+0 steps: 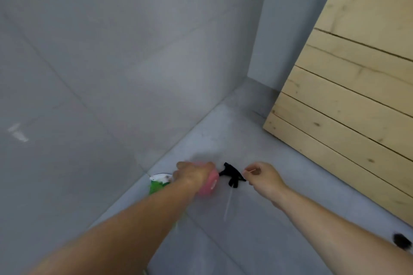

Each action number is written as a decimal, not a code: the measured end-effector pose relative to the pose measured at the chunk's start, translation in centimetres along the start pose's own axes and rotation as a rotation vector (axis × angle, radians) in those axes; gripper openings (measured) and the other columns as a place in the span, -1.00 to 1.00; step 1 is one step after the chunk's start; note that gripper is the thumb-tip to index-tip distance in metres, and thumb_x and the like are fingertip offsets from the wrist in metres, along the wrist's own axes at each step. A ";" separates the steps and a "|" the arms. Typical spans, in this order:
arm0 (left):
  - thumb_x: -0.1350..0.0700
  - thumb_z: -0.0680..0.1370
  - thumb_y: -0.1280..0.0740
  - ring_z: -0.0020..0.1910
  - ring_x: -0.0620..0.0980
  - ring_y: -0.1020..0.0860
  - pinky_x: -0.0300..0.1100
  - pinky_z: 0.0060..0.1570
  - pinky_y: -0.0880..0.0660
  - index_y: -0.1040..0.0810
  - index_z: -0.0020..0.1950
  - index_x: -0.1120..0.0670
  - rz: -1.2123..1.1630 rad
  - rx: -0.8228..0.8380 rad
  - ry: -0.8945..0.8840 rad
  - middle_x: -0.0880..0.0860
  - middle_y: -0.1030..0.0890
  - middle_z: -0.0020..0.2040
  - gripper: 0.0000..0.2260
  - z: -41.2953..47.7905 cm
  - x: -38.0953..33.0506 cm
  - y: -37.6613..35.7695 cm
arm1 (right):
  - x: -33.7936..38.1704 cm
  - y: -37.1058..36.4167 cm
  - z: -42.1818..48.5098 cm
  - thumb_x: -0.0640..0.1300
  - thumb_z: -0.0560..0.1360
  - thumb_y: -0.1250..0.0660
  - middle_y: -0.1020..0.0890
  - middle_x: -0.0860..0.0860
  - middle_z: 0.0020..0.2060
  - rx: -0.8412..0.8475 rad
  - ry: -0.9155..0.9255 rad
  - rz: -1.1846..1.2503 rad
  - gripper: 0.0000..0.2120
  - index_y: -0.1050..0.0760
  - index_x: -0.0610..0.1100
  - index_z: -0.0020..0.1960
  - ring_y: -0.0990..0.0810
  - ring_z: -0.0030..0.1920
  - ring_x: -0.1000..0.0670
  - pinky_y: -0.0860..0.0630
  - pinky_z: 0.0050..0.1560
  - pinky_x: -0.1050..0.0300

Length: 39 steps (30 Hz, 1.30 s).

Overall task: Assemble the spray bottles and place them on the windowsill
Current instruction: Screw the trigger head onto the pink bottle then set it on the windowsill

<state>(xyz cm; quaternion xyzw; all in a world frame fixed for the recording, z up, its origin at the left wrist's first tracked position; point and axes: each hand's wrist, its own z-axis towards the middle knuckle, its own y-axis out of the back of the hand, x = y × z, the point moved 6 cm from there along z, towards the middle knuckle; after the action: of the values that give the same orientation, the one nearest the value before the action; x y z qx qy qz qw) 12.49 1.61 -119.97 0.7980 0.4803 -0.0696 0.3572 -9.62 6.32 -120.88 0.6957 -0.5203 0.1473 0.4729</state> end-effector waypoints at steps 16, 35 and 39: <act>-0.29 0.38 -0.53 0.18 0.17 -0.61 -0.12 -0.28 -0.55 -0.34 0.52 0.13 -0.397 0.145 0.237 0.16 -0.58 0.33 -0.13 7.8 5.3 -6.3 | -4.5 -5.5 7.3 0.12 0.38 -0.48 -0.61 -0.11 0.04 -0.086 -0.137 -0.201 -0.56 -0.51 -0.15 0.09 -0.52 -0.14 -0.01 -0.43 -0.24 0.15; -0.23 0.08 -0.59 0.19 0.10 -0.67 -0.07 -0.05 -0.67 -0.45 0.42 0.11 -0.381 0.399 -0.182 0.11 -0.66 0.28 -0.03 0.0 -0.9 -1.6 | 0.2 1.7 1.5 -0.17 0.44 -0.48 -0.66 -0.10 -0.27 -0.020 -0.085 0.249 -0.88 -0.59 -0.18 -0.07 -0.63 -0.28 -0.02 -0.58 -0.22 0.09; -0.19 0.18 -0.61 0.21 0.08 -0.65 -0.01 0.08 -0.66 -0.39 0.42 0.09 -0.294 0.428 -0.323 0.09 -0.61 0.32 -0.11 -5.7 -4.5 1.5 | 4.1 6.5 -2.5 -0.14 0.46 -0.47 -0.68 -0.08 -0.26 -0.075 0.003 0.275 -0.89 -0.57 -0.14 -0.08 -0.64 -0.31 0.02 -0.57 -0.25 0.11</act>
<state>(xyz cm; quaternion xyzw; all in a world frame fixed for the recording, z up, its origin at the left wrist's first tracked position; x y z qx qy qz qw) 10.01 1.60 -112.95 0.7557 0.5020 -0.3462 0.2389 -12.80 5.85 -113.51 0.5993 -0.6152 0.1921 0.4749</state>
